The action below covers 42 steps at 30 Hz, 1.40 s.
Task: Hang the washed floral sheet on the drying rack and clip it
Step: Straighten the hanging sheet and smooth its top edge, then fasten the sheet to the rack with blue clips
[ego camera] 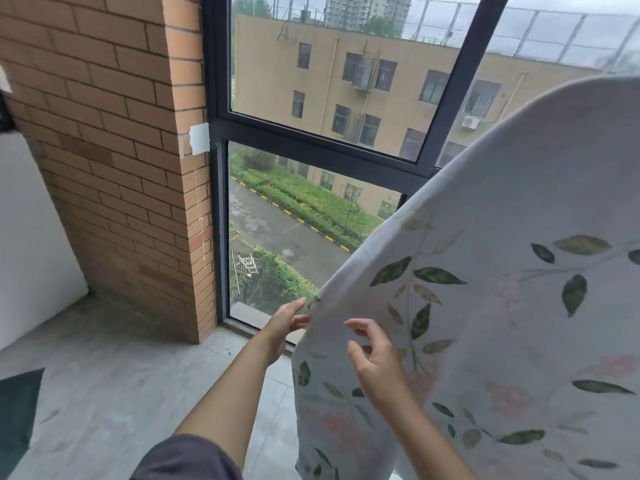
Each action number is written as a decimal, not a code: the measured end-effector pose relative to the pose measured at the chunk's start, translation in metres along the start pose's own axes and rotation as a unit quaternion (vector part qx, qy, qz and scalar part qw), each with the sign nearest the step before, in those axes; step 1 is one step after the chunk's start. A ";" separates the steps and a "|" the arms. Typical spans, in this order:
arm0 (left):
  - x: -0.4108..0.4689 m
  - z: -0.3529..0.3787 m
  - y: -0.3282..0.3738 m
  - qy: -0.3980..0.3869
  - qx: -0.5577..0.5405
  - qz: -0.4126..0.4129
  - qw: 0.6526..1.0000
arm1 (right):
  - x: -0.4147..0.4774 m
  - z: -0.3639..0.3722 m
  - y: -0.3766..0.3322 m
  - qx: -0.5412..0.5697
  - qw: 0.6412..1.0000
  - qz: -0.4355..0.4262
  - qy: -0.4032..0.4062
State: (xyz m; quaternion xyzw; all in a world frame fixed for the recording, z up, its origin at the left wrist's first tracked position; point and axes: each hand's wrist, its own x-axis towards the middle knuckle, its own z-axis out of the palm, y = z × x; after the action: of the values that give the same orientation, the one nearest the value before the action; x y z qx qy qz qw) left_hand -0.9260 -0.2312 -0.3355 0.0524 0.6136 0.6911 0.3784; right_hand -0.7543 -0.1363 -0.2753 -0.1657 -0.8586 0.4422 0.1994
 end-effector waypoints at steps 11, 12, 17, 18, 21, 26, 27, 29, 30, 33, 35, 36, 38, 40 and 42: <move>0.009 0.001 -0.007 0.028 0.028 -0.037 0.999 | -0.012 -0.005 -0.005 -0.009 1.000 -0.005 0.017; 0.011 0.003 -0.006 0.030 0.030 -0.038 0.998 | -0.013 -0.007 -0.005 -0.010 1.000 -0.004 0.016; 0.020 0.010 -0.006 0.038 0.039 -0.050 0.997 | -0.009 -0.018 -0.002 -0.024 1.000 0.003 0.014; 0.021 0.011 -0.006 0.036 0.039 -0.054 0.997 | -0.007 -0.020 -0.002 -0.031 0.999 0.003 0.012; 0.022 0.015 -0.009 0.020 0.064 -0.092 0.993 | -0.001 -0.023 0.001 -0.044 0.999 0.004 0.005; 0.032 0.011 -0.029 -0.037 0.108 -0.119 0.986 | 0.002 -0.025 0.011 -0.053 0.999 0.006 0.004; 0.034 0.010 -0.032 -0.030 0.107 -0.111 0.988 | 0.002 -0.025 0.014 -0.054 0.999 0.009 0.002; 0.039 0.008 -0.035 -0.026 0.073 -0.118 0.990 | 0.002 -0.025 0.019 -0.052 0.998 0.016 -0.004; 0.039 0.009 -0.035 -0.042 0.054 -0.125 0.990 | 0.001 -0.024 0.022 -0.053 0.998 0.019 -0.006; 0.040 0.017 -0.030 -0.132 0.026 -0.137 0.981 | 0.002 -0.022 0.026 -0.063 0.998 0.015 -0.011; 0.034 0.026 -0.030 -0.198 0.054 -0.136 0.969 | 0.002 -0.022 0.027 -0.065 0.998 0.016 -0.016; 0.032 0.028 -0.032 -0.221 0.080 -0.131 0.963 | 0.002 -0.021 0.028 -0.068 0.997 0.017 -0.017; 0.027 0.032 -0.039 -0.238 0.137 -0.114 0.955 | 0.002 -0.021 0.030 -0.073 0.997 0.022 -0.013; 0.028 0.026 -0.042 -0.189 0.157 -0.067 0.967 | 0.001 -0.020 0.032 -0.071 0.997 0.023 -0.004; 0.023 0.016 -0.037 -0.116 0.093 -0.018 0.989 | -0.002 -0.019 0.031 -0.067 0.997 0.022 -0.001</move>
State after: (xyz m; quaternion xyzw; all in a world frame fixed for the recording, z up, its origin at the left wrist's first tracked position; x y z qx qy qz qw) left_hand -0.9166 -0.2061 -0.3737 0.1560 0.6278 0.6133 0.4532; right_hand -0.7402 -0.1066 -0.2915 -0.1975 -0.8827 0.3878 0.1775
